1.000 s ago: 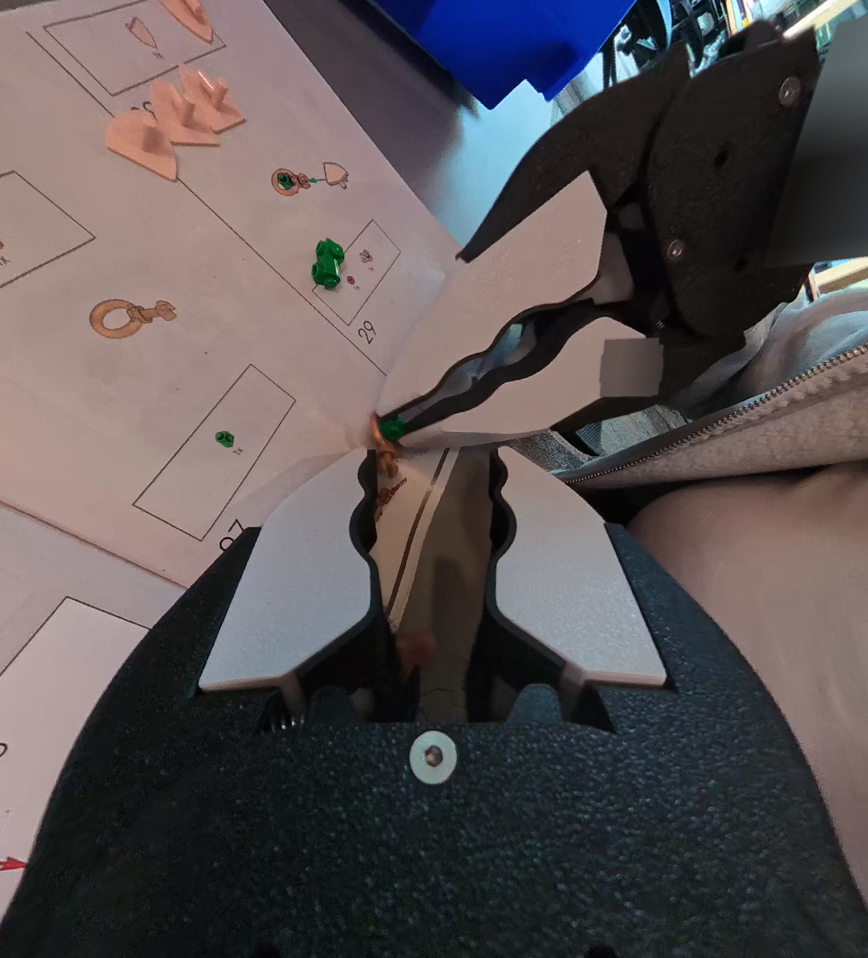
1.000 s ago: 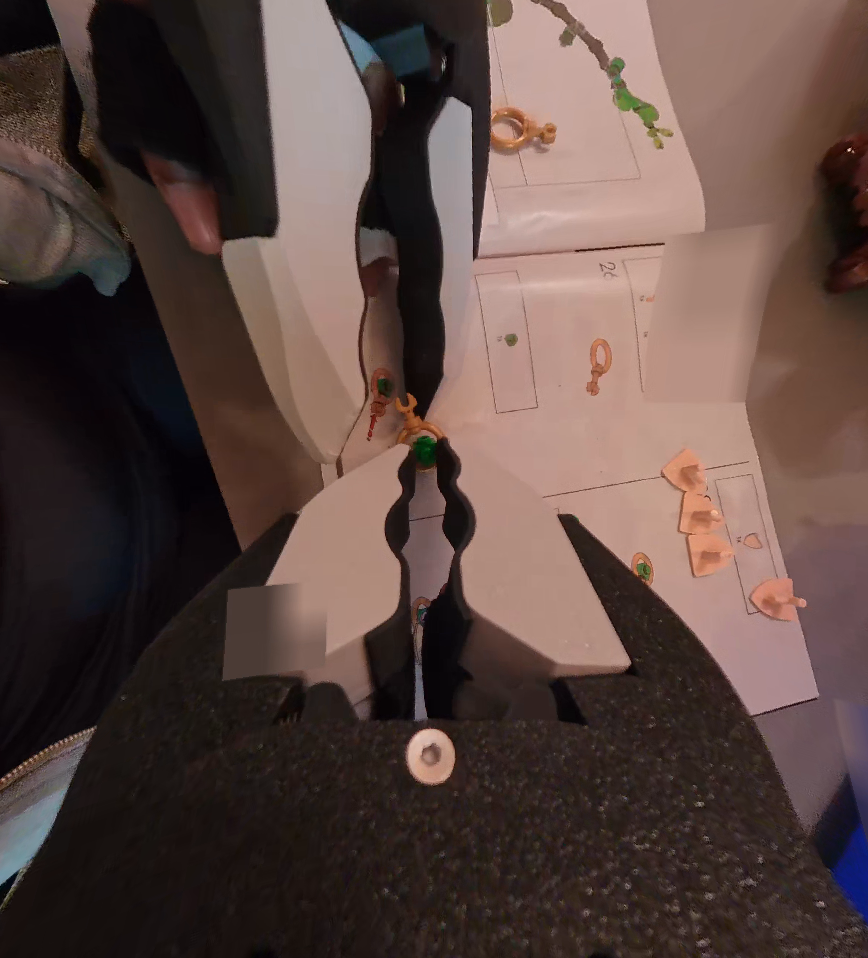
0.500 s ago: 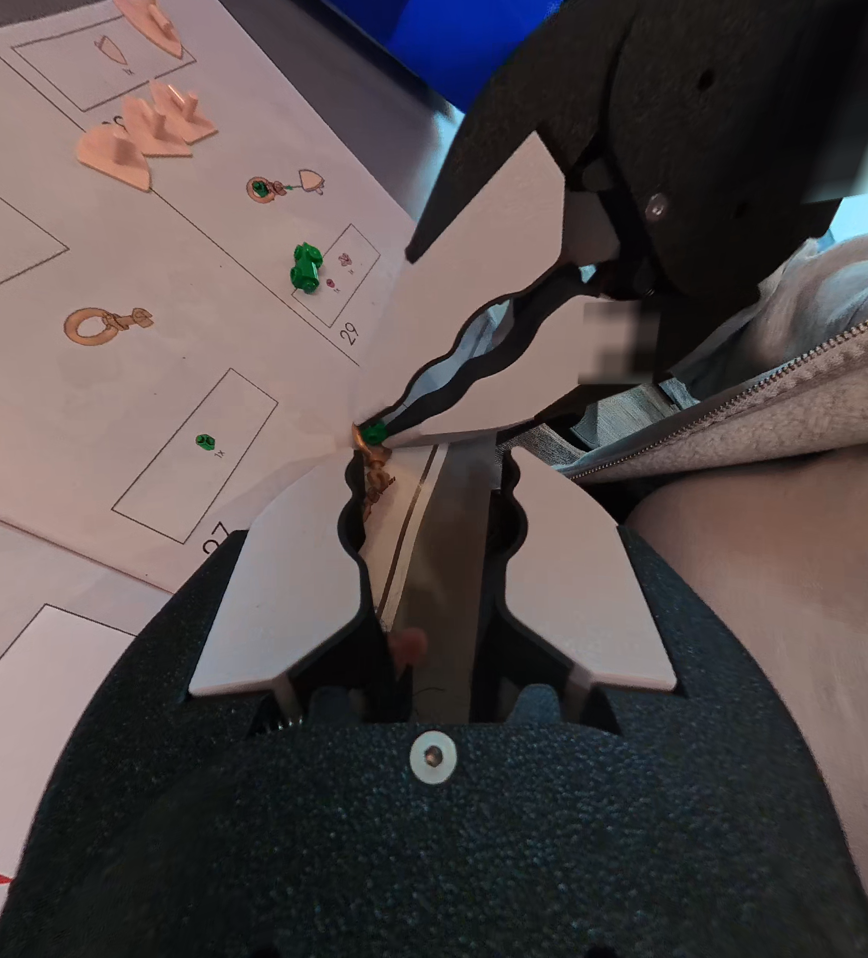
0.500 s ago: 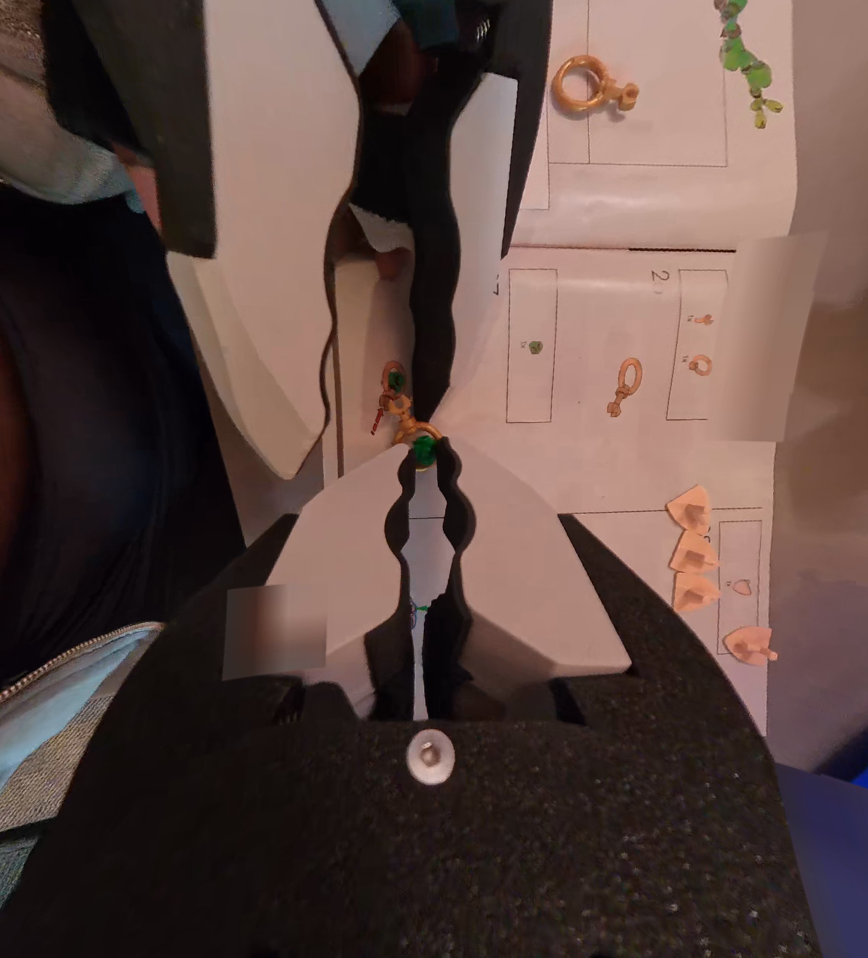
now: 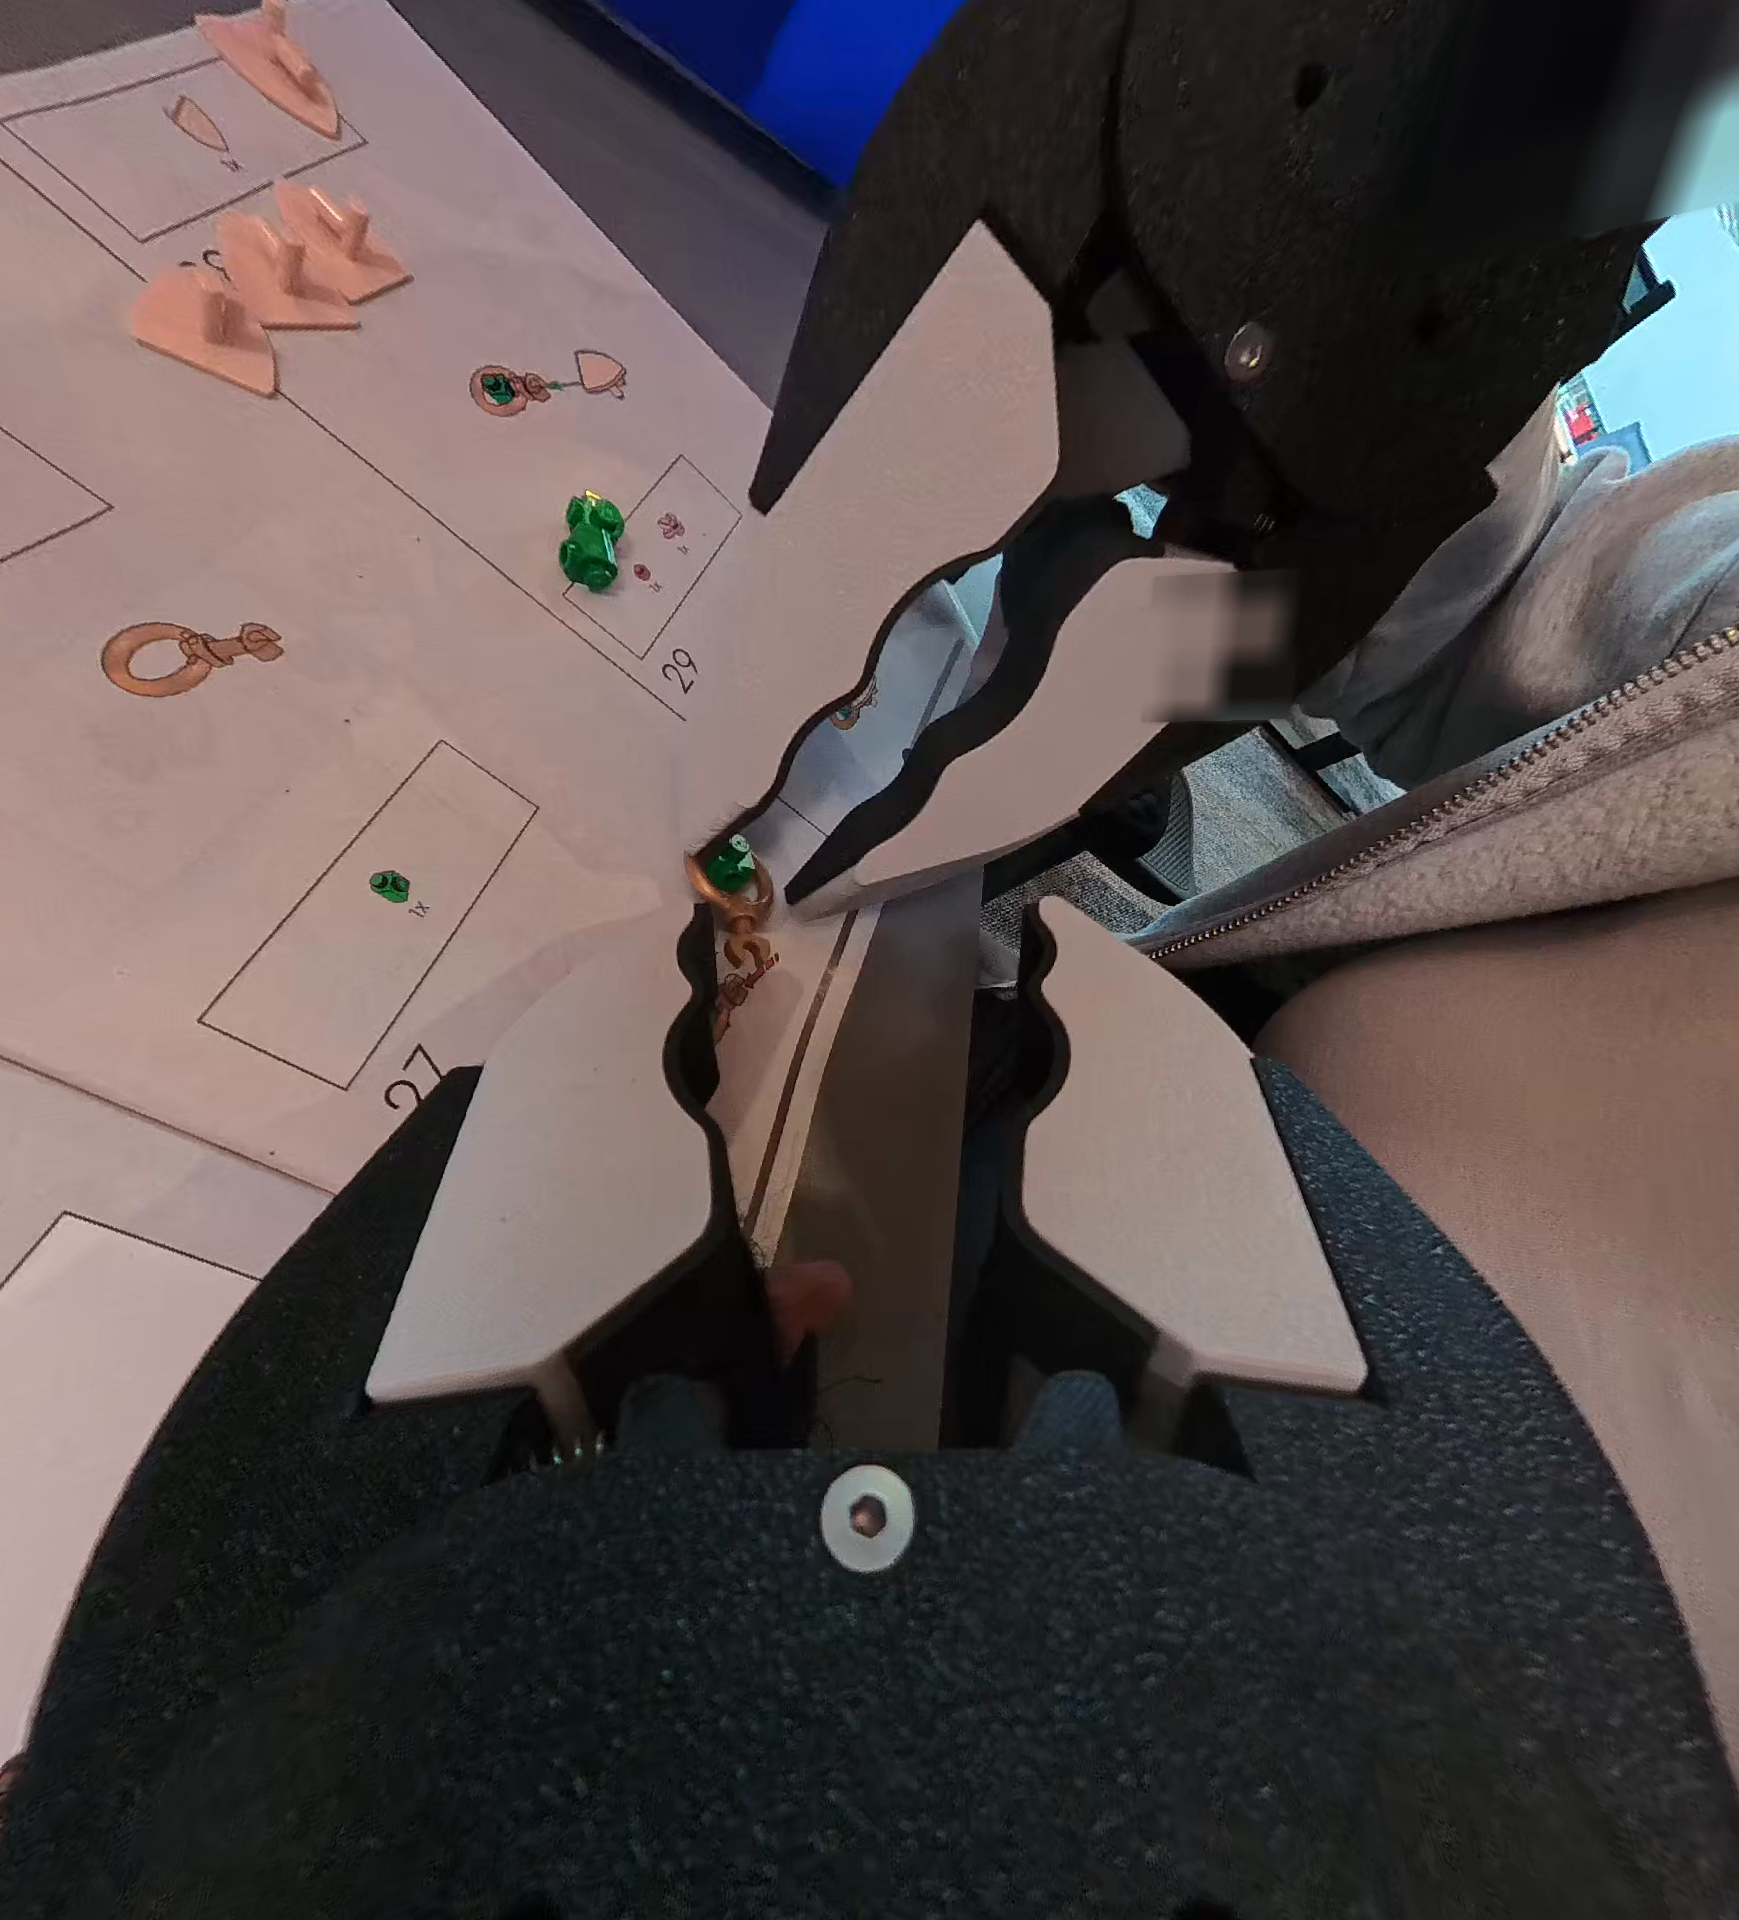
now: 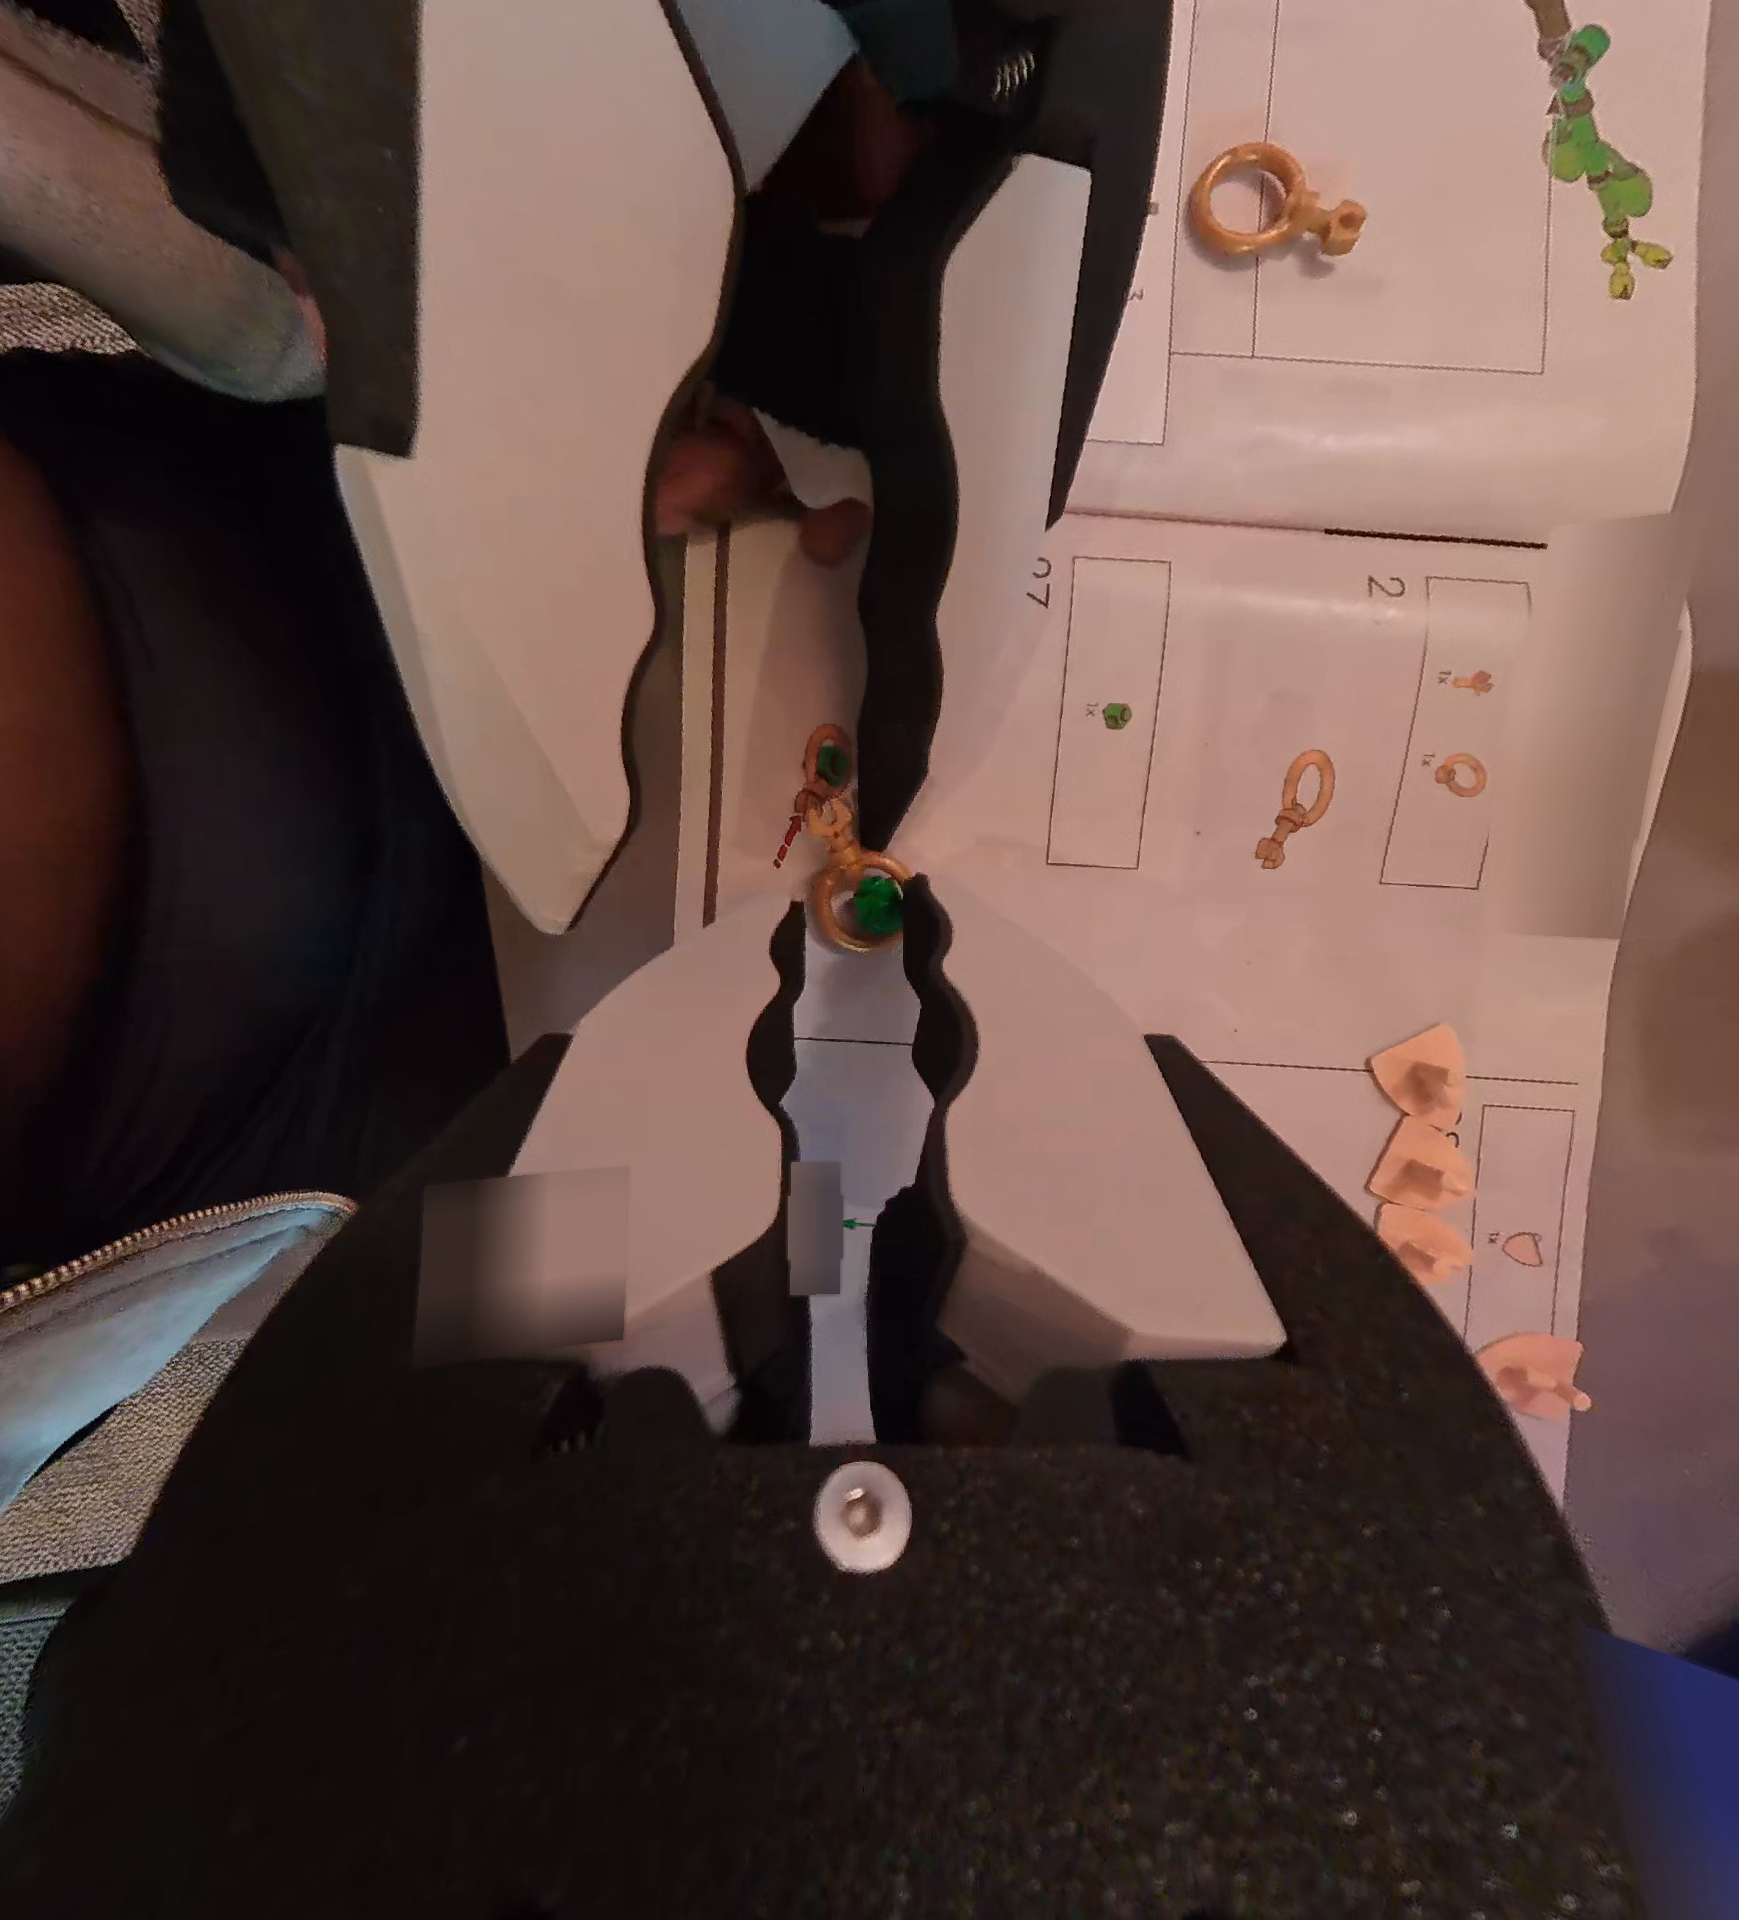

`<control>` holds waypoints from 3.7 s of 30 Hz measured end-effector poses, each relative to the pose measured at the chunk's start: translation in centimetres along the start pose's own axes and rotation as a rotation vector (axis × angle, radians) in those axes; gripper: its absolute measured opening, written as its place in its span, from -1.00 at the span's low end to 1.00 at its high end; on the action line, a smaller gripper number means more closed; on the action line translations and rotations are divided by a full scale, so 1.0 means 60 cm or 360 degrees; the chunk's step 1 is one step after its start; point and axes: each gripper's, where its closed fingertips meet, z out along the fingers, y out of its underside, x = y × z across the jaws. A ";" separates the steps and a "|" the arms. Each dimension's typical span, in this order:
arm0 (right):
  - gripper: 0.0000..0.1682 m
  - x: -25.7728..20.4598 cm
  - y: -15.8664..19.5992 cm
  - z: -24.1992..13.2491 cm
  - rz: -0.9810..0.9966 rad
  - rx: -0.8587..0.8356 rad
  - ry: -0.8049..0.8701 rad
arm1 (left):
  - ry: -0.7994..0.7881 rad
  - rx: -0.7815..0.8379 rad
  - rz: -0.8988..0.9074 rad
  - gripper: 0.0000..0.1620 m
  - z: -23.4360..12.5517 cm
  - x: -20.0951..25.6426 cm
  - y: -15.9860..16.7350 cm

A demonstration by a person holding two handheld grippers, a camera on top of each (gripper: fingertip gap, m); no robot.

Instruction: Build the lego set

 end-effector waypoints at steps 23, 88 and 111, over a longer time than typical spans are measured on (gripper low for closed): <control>-0.99 0.004 -0.006 -0.019 -0.0093 0.0211 0.0140 | -0.0007 0.0024 -0.0020 -0.31 -0.001 0.000 -0.001; -0.95 0.008 0.011 -0.004 0.0029 0.0072 0.0180 | -0.0058 0.0114 -0.0110 -0.22 -0.005 0.022 0.017; -0.88 0.007 -0.002 0.004 -0.1046 -0.0133 -0.0272 | -0.0020 0.0117 -0.0077 -0.24 -0.007 0.022 0.019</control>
